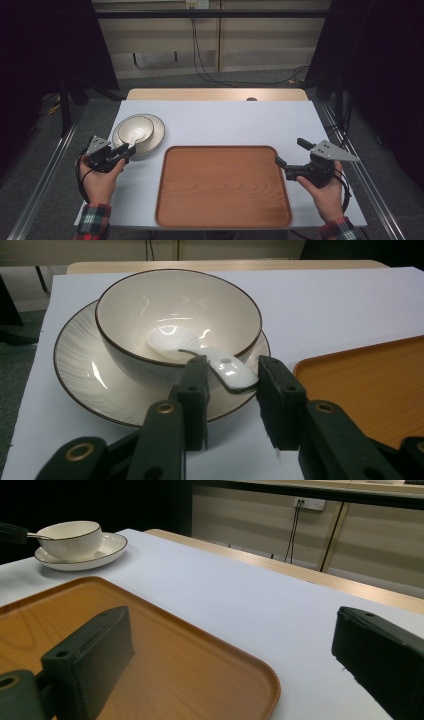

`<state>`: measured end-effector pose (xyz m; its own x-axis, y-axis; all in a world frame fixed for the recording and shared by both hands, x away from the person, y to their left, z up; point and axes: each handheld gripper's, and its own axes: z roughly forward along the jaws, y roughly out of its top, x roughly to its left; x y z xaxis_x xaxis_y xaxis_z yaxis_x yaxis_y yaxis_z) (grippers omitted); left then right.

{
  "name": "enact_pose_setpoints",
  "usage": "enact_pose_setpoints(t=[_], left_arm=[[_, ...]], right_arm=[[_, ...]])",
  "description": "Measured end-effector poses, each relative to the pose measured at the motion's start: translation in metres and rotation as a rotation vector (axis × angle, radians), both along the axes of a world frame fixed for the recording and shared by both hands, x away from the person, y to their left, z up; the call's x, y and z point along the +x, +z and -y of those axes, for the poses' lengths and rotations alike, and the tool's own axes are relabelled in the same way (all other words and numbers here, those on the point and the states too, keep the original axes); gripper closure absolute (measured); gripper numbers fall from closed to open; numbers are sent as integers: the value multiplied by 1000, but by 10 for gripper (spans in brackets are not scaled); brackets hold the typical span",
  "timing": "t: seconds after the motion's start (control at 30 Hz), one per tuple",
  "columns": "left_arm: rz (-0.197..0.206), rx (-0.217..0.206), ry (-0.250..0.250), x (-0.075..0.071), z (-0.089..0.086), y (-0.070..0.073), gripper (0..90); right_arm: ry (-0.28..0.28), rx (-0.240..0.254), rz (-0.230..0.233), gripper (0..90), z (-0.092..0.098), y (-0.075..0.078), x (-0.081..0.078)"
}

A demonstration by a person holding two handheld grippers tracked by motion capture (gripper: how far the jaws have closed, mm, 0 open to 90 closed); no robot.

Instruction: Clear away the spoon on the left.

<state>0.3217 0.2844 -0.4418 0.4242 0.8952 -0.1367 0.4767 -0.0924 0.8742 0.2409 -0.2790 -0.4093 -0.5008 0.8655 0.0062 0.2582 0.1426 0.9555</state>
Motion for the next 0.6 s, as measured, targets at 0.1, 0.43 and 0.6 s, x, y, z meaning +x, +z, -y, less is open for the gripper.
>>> enact_pose_setpoints(t=[0.1,0.43,0.6], left_arm=[[-3,-6,0,1,0,0,673],[4,-7,33,1,-3,2,742],[12,-9,35,2,-5,2,788]], right_arm=[[-5,3,0,26,1,0,-1],[-12,3,0,27,3,0,-3],[-9,10,-3,27,3,0,-3]])
